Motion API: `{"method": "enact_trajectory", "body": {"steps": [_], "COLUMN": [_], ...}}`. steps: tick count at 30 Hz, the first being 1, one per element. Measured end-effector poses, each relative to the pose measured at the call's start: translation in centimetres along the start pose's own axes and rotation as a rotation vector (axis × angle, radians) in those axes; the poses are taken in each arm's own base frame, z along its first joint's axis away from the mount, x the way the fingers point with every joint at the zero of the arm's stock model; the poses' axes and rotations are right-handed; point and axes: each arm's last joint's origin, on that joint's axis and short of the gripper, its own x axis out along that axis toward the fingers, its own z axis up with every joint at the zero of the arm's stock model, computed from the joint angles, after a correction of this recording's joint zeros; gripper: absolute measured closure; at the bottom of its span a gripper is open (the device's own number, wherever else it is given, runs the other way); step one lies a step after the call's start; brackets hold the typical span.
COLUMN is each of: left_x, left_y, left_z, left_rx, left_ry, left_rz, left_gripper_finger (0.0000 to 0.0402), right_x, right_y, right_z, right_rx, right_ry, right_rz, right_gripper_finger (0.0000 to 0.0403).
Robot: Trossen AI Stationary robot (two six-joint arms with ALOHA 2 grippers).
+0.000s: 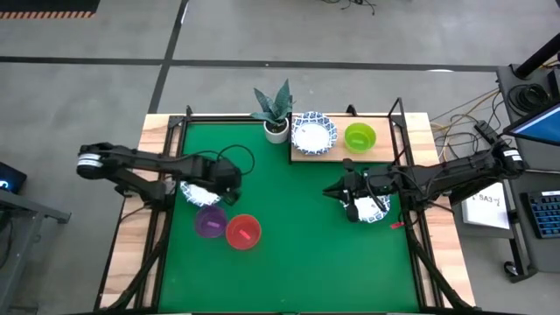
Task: Place and stack bowls onto a shelf
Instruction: Stack the white and blue bowl on top of the white and blue bowl
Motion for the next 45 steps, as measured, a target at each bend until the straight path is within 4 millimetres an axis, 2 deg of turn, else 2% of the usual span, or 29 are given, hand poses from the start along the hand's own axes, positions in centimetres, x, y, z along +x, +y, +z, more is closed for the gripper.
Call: {"method": "enact_trajectory", "body": {"steps": [3,11,16,21,28,32,37,45], "left_x": [0.6,1.9,3.1,3.6,3.8,3.2,1.1,-4.8], "left_y": [-0.3,-0.6,-0.9,-1.1,-1.1,-1.3,-2.0,-5.1], "left_z": [0.4,0.3,0.3,0.5,0.5,0.7,1.4,1.9], "left_rx": [0.015,0.001,0.008,0.016,0.02,0.037,0.157,0.652], "left_ry": [0.046,0.085,0.094,0.084,0.085,0.075,0.056,-0.016], "left_rz": [-0.004,0.033,0.07,0.098,0.11,0.117,0.149,0.073], "left_gripper_finger": [0.0366,0.0267,0.0246,0.0275,0.0387,0.0392,0.0399,0.0401], "right_x": [0.0,0.0,0.0,0.0,0.0,0.0,0.0,0.0], "right_y": [0.0,0.0,0.0,0.0,-0.1,-0.1,-0.1,-0.1], "right_z": [-0.2,-0.7,-0.7,-0.7,-1.0,-1.2,-1.2,-1.2], "right_rx": [-0.001,-0.006,-0.015,-0.019,-0.024,-0.026,-0.038,-0.051], "right_ry": [0.012,0.038,0.038,0.038,0.066,0.089,0.087,0.087], "right_rz": [0.004,0.005,0.005,0.005,0.003,0.002,0.002,0.003], "right_gripper_finger": [0.0369,0.0369,0.0369,0.0369,0.0369,0.0369,0.0369,0.0369]}}
